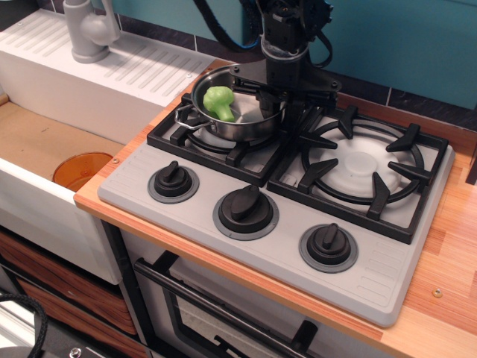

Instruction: Put cauliflower in pot or pan an put pot or pan on stove

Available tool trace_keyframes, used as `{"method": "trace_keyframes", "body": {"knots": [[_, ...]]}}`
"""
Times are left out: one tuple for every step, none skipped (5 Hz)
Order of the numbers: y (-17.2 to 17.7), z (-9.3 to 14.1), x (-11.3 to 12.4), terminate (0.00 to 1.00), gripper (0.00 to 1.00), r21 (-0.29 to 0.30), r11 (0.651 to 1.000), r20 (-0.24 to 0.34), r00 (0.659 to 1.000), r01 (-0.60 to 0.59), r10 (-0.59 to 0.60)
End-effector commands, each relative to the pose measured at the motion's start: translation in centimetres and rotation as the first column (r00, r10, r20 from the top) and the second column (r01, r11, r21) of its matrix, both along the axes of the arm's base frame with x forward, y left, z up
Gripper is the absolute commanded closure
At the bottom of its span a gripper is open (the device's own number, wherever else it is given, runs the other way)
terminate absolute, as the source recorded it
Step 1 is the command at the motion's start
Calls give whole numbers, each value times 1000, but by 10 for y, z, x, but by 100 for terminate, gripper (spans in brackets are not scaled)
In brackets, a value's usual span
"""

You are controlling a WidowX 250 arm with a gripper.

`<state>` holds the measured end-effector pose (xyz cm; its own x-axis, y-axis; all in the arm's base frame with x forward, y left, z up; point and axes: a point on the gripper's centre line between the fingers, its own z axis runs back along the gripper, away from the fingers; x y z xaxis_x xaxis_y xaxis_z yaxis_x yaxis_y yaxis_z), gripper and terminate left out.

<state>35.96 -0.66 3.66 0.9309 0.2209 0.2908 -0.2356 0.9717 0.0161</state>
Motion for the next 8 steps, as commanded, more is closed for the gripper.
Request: {"method": "trace_keyframes", "body": {"knots": [[-7,14,4,0,100,-18,1000,-2,1000,-5,5],[-13,33,4,0,100,-3,1000,-19,1000,-17,17],[-24,57,2,0,100,17,999,-45,999,-28,29],[-39,75,-1,0,100,42,998,-66,997,-38,41],[-57,88,-3,0,100,62,997,-73,996,-50,54],[-75,92,-2,0,100,73,995,-65,995,-65,70],[-89,87,2,0,100,68,995,-56,995,-74,77],[-103,74,13,0,100,53,996,-38,996,-77,79]]}}
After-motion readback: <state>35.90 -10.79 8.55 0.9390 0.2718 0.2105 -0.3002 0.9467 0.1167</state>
